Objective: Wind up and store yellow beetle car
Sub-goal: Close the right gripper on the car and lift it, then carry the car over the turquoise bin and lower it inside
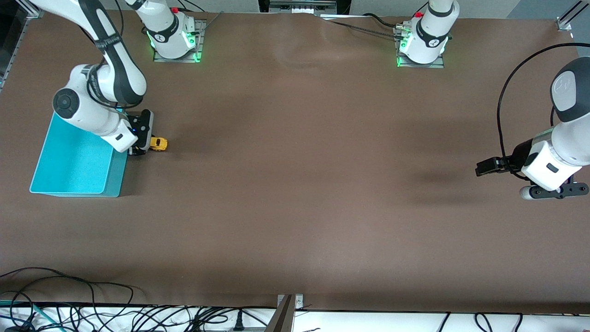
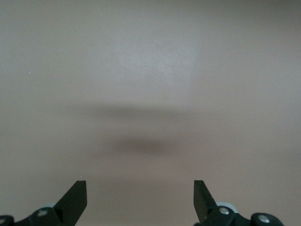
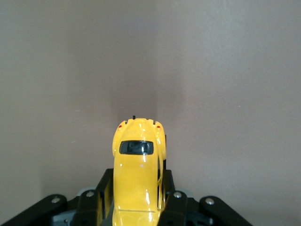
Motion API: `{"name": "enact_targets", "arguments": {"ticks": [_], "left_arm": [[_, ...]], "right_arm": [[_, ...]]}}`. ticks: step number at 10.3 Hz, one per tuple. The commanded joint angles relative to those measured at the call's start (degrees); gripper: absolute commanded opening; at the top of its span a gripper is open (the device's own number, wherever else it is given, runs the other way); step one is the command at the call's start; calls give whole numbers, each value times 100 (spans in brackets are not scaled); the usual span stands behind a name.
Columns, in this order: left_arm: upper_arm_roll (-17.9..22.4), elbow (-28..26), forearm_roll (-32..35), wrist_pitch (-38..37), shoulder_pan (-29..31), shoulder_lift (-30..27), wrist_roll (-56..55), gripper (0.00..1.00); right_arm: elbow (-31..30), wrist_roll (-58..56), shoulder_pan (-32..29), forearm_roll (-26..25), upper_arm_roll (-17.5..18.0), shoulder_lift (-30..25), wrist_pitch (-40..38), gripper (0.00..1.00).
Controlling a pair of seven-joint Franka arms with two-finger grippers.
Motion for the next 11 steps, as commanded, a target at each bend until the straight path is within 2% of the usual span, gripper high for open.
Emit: {"name": "enact_targets", "arguments": {"ticks": [1,3,6,9,11], "left_arm": [[-31,33,-30,-53,44,48,130,100],[-31,50,-30,-53,44,48,130,100],[-31,59,-30,-53,53,48,139,100],[-39,68,-30,-53,53,48,139,100],[-39,77,-30,-62,53,39,130,100]], "right_arm": [[179,-272,-77,29,69,-724,-1123,0],[321,-902,-294,11,69,-998,-1548,0],[347,-2746,-1190,-128,78,-990,-1567,0],[628,-3803,-1946,-734,218,-666,-1453,0],[917,-4751,-2684,-859,560,-150,-1260,0]]}}
